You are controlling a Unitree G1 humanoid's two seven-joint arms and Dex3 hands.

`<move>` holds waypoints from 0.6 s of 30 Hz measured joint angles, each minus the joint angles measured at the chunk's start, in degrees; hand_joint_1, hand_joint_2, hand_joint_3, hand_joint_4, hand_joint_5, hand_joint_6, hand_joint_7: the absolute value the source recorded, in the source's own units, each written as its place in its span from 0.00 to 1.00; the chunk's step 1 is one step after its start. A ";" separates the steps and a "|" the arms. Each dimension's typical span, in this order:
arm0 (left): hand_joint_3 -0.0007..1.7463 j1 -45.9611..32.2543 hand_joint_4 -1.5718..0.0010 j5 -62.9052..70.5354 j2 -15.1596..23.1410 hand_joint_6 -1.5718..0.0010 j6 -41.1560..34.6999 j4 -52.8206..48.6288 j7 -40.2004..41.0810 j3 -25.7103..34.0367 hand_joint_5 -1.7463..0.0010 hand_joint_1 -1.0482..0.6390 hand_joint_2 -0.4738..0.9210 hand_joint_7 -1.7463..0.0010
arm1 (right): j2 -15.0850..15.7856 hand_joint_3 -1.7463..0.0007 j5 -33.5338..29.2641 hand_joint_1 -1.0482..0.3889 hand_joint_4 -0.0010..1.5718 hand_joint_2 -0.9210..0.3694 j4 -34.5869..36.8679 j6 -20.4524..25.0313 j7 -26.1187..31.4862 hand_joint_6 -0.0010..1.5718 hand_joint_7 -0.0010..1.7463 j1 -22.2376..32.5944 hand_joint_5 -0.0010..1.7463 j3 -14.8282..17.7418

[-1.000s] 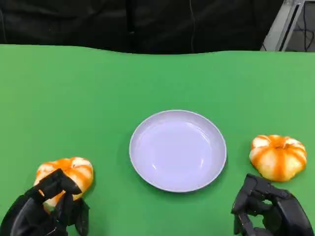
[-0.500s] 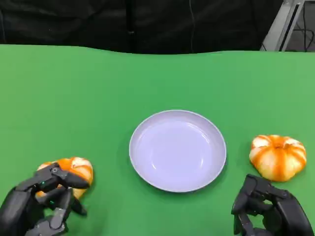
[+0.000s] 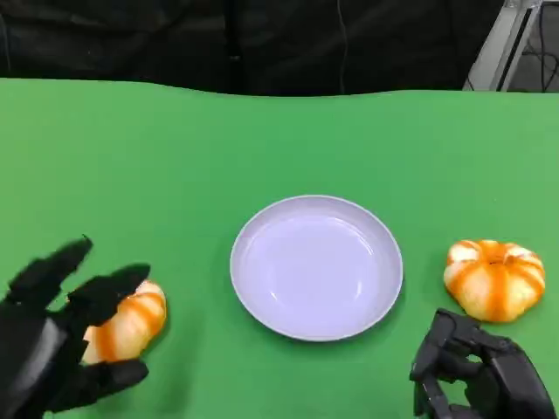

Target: Grasp the bread from the table and place it into the plate.

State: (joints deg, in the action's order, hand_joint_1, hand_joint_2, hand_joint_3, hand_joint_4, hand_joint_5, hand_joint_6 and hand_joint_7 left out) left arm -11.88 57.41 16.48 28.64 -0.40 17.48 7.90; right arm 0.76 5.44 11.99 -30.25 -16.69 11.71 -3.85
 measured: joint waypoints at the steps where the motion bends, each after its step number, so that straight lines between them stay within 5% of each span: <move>1: 0.14 0.68 0.93 2.92 0.63 0.74 -3.69 -0.23 -0.75 -1.51 0.99 0.06 1.00 1.00 | 0.00 0.31 -0.02 0.64 0.54 0.29 -0.03 -0.01 -0.01 0.52 0.86 -0.06 1.00 -0.02; 5: 0.15 1.89 0.94 6.86 2.84 0.75 -12.79 -0.52 -3.24 -5.37 1.00 0.06 1.00 1.00 | 0.05 0.31 -0.03 0.64 0.54 0.29 -0.07 0.00 0.03 0.52 0.86 0.00 1.00 0.07; 18: 0.16 10.31 0.84 1.99 6.30 0.72 -20.03 -16.06 -3.44 -16.37 0.98 0.09 1.00 0.99 | 0.07 0.31 -0.15 0.66 0.53 0.28 -1.64 0.53 0.33 0.50 0.88 0.47 1.00 -0.25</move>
State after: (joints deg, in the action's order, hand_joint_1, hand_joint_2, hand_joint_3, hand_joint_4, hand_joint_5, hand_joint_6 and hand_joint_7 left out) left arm -1.57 59.40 22.78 8.61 -16.46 14.05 -8.47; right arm 0.83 5.29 10.34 -29.72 -16.36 12.17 -4.10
